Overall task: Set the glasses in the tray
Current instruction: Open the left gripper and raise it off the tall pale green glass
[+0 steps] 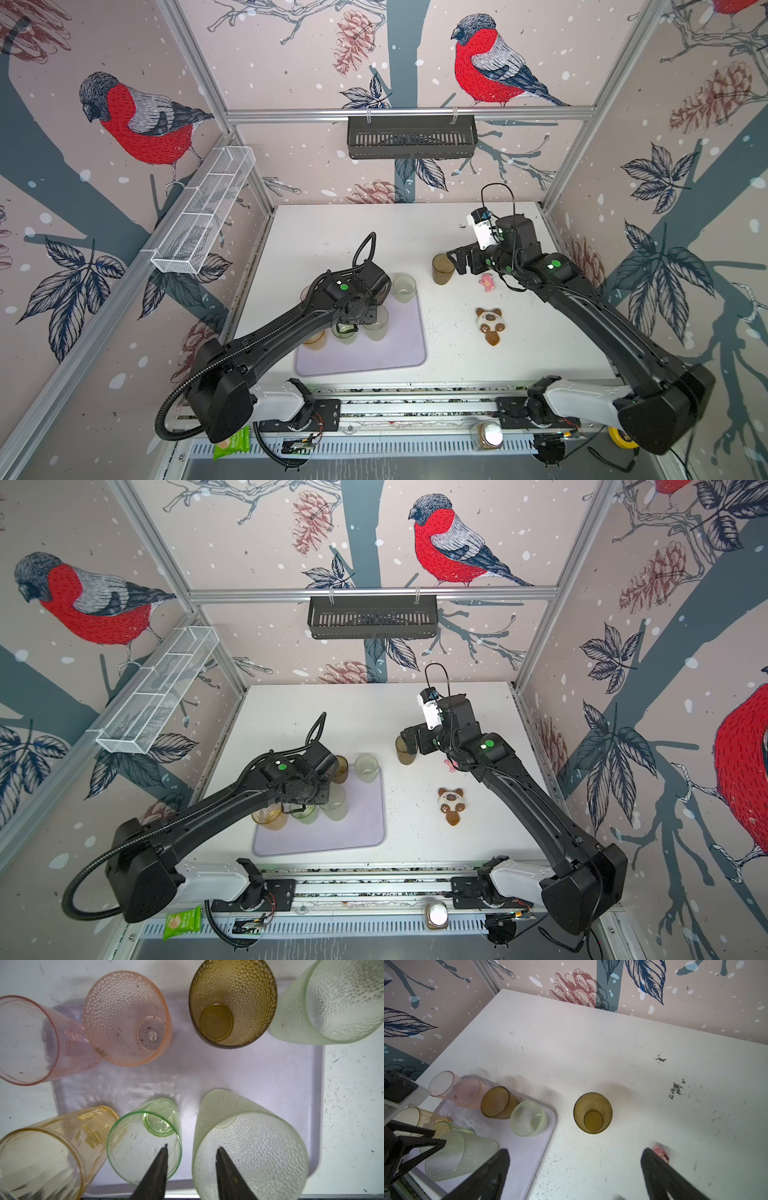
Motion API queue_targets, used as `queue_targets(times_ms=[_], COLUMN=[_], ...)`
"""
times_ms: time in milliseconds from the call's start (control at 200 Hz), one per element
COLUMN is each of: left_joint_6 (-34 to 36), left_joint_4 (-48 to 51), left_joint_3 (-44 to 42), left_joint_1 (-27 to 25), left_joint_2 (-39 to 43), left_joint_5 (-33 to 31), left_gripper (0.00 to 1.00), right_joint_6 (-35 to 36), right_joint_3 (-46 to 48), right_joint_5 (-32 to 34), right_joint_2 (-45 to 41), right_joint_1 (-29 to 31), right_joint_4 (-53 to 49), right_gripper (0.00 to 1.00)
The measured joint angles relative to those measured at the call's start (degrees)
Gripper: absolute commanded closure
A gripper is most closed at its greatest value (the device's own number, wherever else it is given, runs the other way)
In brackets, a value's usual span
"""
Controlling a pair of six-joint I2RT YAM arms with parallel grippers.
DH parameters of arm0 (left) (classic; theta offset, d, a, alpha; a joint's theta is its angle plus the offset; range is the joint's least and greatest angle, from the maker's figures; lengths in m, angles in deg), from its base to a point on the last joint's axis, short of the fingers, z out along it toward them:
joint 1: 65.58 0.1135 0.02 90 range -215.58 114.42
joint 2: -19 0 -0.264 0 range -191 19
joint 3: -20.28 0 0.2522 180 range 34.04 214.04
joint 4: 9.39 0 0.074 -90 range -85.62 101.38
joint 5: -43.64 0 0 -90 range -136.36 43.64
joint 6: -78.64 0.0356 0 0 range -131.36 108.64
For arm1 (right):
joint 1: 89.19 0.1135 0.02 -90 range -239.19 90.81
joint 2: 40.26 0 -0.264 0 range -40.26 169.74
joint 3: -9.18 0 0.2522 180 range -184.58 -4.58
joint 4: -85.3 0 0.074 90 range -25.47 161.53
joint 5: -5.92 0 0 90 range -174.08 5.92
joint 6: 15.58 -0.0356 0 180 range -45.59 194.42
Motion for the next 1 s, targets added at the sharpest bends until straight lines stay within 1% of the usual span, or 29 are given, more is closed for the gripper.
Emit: queue_targets(times_ms=[280,545,686,1001], left_joint_6=[-0.02,0.07,1.09,3.28], left_joint_4=[0.66,0.63,0.17,-2.12], left_joint_3=[6.40,12.41,13.73,14.67], left_joint_1=[0.00,0.00,0.00,0.00], left_joint_2=[0.22,-1.07,-1.33,-0.98], left_joint_5=[-0.63,-1.62,-1.46,-1.05], left_gripper=[0.57,0.53,0.52,0.51], right_joint_6=[0.00,-0.09,-1.42,-2.01], right_joint_3=[-1.86,-4.79,-6.54,-11.34], right_joint_5=[0.33,1.07,1.92,3.54], right_joint_2=[1.03,4.26,5.88,10.93], right_joint_1=[-0.02,-0.17,-0.17,-0.24], right_joint_4=[-1.16,-3.21,-4.35,-7.87], right_gripper=[0.00,0.00,0.00,0.00])
